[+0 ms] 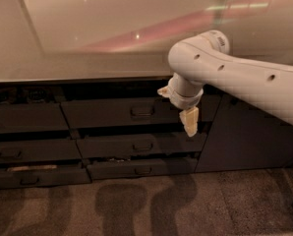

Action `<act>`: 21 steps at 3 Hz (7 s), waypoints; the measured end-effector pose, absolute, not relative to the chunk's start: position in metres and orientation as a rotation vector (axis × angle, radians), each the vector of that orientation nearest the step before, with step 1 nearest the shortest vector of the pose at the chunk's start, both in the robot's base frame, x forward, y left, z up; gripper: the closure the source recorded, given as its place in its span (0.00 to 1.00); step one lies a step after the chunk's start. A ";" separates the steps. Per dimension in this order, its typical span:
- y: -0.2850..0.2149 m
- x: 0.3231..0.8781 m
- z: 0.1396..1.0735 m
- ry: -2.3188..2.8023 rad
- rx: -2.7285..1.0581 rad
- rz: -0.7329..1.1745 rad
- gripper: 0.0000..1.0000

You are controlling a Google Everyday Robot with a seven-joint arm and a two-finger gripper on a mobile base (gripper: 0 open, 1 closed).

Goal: Open top drawer

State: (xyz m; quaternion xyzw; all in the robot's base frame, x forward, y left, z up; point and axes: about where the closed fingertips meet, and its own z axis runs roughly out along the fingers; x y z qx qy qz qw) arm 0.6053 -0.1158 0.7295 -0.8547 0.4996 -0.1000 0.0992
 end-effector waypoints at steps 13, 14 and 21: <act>-0.112 0.645 0.695 1.427 -2.308 -0.124 0.00; -0.126 0.660 0.677 1.495 -2.324 -0.083 0.00; -0.137 0.675 0.634 1.552 -2.350 -0.013 0.00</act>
Offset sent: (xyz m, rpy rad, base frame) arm 0.0013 0.0160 -0.0076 -0.0276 0.0218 0.0325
